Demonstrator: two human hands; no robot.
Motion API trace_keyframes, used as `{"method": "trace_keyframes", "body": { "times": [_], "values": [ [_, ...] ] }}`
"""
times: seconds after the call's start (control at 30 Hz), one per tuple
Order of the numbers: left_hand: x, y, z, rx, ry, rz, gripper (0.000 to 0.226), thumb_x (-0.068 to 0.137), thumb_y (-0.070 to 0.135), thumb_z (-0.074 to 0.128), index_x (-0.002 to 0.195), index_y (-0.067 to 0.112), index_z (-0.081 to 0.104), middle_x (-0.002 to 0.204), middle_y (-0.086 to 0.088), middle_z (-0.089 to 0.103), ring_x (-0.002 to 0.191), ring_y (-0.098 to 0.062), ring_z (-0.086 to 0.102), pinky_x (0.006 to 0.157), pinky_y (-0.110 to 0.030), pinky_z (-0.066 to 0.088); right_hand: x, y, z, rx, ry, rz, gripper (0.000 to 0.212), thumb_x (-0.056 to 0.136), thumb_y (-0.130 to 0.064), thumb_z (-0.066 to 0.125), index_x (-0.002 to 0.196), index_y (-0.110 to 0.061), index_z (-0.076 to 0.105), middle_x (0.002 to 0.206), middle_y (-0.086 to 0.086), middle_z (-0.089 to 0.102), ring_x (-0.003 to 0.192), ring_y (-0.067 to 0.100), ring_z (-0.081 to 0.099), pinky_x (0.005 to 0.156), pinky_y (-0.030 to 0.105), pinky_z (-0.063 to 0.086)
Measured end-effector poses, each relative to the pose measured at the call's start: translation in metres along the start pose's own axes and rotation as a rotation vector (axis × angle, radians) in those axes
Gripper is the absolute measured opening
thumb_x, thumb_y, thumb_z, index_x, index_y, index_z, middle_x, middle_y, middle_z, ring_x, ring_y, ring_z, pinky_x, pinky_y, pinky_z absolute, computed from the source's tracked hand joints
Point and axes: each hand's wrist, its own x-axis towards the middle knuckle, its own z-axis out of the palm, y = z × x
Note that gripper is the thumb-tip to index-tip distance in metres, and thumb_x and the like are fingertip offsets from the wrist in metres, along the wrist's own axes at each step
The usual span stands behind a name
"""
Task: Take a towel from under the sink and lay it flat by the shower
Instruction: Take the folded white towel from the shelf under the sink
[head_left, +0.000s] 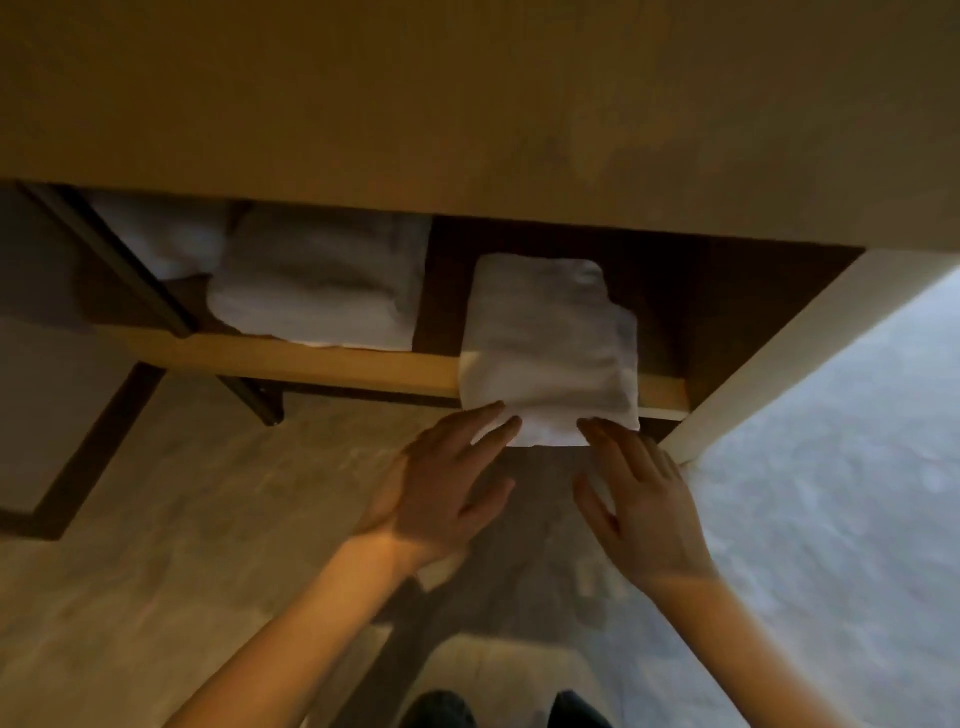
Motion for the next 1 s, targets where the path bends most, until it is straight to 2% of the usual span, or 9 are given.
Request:
{"method": "trace_keyframes", "body": {
  "times": [0.17,0.27,0.43,0.5,0.6,0.67,0.77,0.9,1.0],
  "values": [
    [0.02,-0.027,0.027,-0.037,0.179,0.05,0.051,0.099,0.049,0.038,0.145,0.027,0.041,0.152,0.005,0.039,0.136,-0.013,0.041,0.103,-0.042,0.047,0.011,0.025,0.023,0.045,0.223,-0.092,0.045,0.1,-0.04,0.04,0.136,-0.015,0.05,0.131,0.01,0.057,0.116,0.029,0.051,0.092,0.042,0.048],
    [0.033,-0.031,0.029,-0.125,0.264,0.012,0.049,0.098,0.048,0.042,0.139,0.022,0.05,0.147,0.001,0.045,0.132,-0.016,0.043,0.106,-0.042,0.043,0.034,0.028,0.023,0.067,0.317,0.039,0.051,0.099,-0.051,0.033,0.132,-0.02,0.058,0.128,0.004,0.057,0.113,0.027,0.046,0.089,0.037,0.04],
    [0.05,-0.025,0.035,-0.176,0.229,-0.191,0.045,0.094,0.043,0.043,0.13,0.022,0.061,0.14,-0.002,0.044,0.131,-0.021,0.037,0.108,-0.031,0.033,0.054,0.034,0.037,0.366,0.178,0.375,0.058,0.089,-0.061,0.03,0.129,-0.032,0.06,0.138,0.001,0.049,0.125,0.028,0.037,0.098,0.037,0.032],
    [0.053,-0.024,0.04,-0.263,0.286,-0.25,0.031,0.095,0.029,0.055,0.124,0.024,0.065,0.136,0.0,0.044,0.129,-0.021,0.036,0.108,-0.034,0.035,0.053,0.038,0.045,0.443,0.153,0.423,0.059,0.086,-0.062,0.031,0.128,-0.032,0.06,0.139,0.002,0.049,0.124,0.03,0.042,0.1,0.038,0.035],
    [0.055,-0.025,0.049,-0.415,0.353,-0.334,0.027,0.091,0.018,0.066,0.114,0.032,0.066,0.131,0.009,0.037,0.129,-0.021,0.033,0.108,-0.043,0.039,0.052,0.042,0.05,0.509,0.12,0.479,0.059,0.08,-0.063,0.037,0.128,-0.036,0.058,0.138,0.003,0.046,0.121,0.032,0.043,0.099,0.041,0.038],
    [0.056,-0.022,0.052,-0.461,0.362,-0.388,0.03,0.089,0.021,0.069,0.106,0.045,0.064,0.127,0.016,0.03,0.127,-0.019,0.032,0.107,-0.039,0.04,0.052,0.044,0.053,0.526,0.106,0.477,0.05,0.08,-0.057,0.046,0.126,-0.04,0.054,0.138,0.002,0.044,0.12,0.032,0.041,0.096,0.042,0.04],
    [0.055,-0.017,0.053,-0.535,0.37,-0.428,0.043,0.087,0.02,0.072,0.095,0.06,0.057,0.13,0.011,0.028,0.123,-0.018,0.033,0.097,-0.024,0.04,0.049,0.044,0.055,0.591,0.152,0.479,0.041,0.079,-0.047,0.057,0.121,-0.045,0.054,0.133,-0.005,0.041,0.119,0.026,0.042,0.095,0.04,0.045],
    [0.044,-0.014,0.046,-0.643,0.268,-0.457,0.038,0.088,0.016,0.07,0.112,0.043,0.059,0.137,0.0,0.03,0.118,-0.014,0.04,0.094,-0.028,0.05,0.04,0.038,0.058,0.741,0.156,0.565,0.035,0.085,-0.034,0.068,0.116,-0.046,0.058,0.128,-0.012,0.037,0.113,0.014,0.042,0.087,0.025,0.044],
    [0.039,-0.01,0.028,-0.674,0.157,-0.452,0.032,0.087,0.011,0.069,0.113,0.027,0.061,0.121,0.004,0.05,0.102,-0.008,0.052,0.079,-0.014,0.052,0.026,0.031,0.048,0.835,0.077,0.657,0.034,0.084,-0.032,0.071,0.112,-0.047,0.059,0.124,-0.01,0.039,0.105,0.011,0.048,0.076,0.016,0.049]
  ]
}}
